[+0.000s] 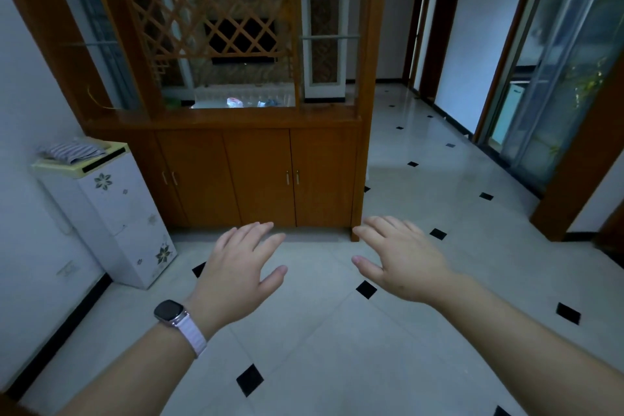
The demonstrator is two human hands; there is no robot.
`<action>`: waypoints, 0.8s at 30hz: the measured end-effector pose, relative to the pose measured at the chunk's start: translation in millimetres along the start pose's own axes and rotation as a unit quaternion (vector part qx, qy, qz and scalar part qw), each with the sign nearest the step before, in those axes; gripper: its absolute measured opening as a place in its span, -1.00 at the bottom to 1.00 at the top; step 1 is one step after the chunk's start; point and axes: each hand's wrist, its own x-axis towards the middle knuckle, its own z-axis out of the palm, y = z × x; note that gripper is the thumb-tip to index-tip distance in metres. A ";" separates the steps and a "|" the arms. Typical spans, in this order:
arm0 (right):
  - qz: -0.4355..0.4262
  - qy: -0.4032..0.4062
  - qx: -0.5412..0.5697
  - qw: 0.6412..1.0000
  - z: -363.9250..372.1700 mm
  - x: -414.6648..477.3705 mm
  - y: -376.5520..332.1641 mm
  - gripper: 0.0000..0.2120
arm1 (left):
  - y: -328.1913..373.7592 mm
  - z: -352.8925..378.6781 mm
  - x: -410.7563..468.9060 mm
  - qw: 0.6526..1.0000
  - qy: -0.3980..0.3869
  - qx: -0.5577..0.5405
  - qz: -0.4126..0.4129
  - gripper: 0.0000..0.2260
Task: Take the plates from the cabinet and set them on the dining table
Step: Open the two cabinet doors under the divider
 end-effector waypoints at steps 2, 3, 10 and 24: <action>0.007 -0.001 -0.003 1.000 5.6 30.0 -5.9 -0.44 | -26.3 8.5 18.6 1.000 0.008 -0.003 0.004 -0.56; 0.010 0.002 -0.005 1.000 7.4 45.3 -9.6 -0.44 | -40.0 12.0 28.6 1.000 0.010 -0.006 0.006 -0.56; 0.022 -0.011 -0.014 1.000 18.0 127.9 -30.4 -0.43 | -117.2 37.5 82.7 0.999 0.013 -0.029 0.014 -0.55; 0.010 -0.023 0.009 1.000 60.9 224.9 2.8 -0.46 | -162.1 92.0 156.1 1.000 -0.002 -0.024 0.001 -0.58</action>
